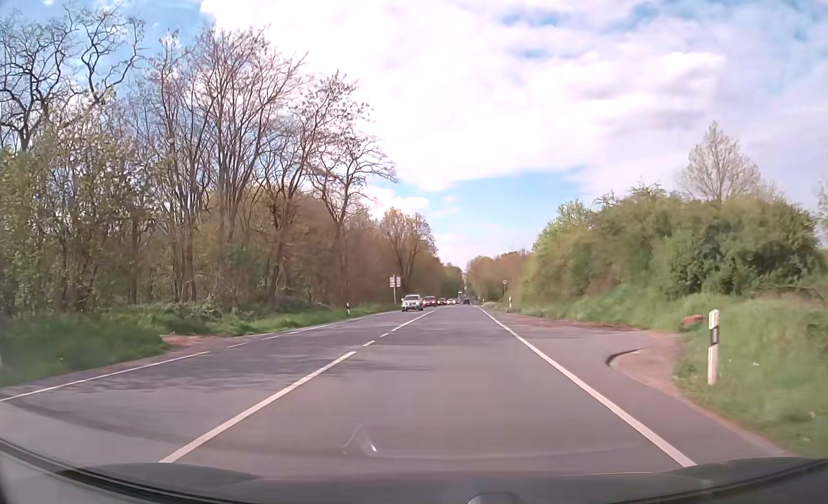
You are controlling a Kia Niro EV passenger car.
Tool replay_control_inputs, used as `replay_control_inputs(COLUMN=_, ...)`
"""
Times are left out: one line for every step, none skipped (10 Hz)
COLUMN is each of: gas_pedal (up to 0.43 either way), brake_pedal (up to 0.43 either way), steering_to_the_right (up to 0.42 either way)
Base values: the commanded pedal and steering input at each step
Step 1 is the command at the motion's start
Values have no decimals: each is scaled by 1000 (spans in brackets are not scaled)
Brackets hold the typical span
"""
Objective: Follow the waypoints while adhering to traffic rules and regulations
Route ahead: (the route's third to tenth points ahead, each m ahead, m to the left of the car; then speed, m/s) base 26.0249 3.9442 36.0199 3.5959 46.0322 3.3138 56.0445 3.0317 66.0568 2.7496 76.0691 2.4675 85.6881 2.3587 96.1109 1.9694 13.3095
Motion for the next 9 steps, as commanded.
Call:
replay_control_inputs(gas_pedal=0, brake_pedal=0, steering_to_the_right=2)
replay_control_inputs(gas_pedal=0, brake_pedal=0, steering_to_the_right=0)
replay_control_inputs(gas_pedal=0, brake_pedal=0, steering_to_the_right=0)
replay_control_inputs(gas_pedal=0, brake_pedal=0, steering_to_the_right=0)
replay_control_inputs(gas_pedal=0, brake_pedal=0, steering_to_the_right=0)
replay_control_inputs(gas_pedal=0, brake_pedal=0, steering_to_the_right=0)
replay_control_inputs(gas_pedal=0, brake_pedal=0, steering_to_the_right=0)
replay_control_inputs(gas_pedal=0, brake_pedal=0, steering_to_the_right=0)
replay_control_inputs(gas_pedal=0, brake_pedal=0, steering_to_the_right=0)
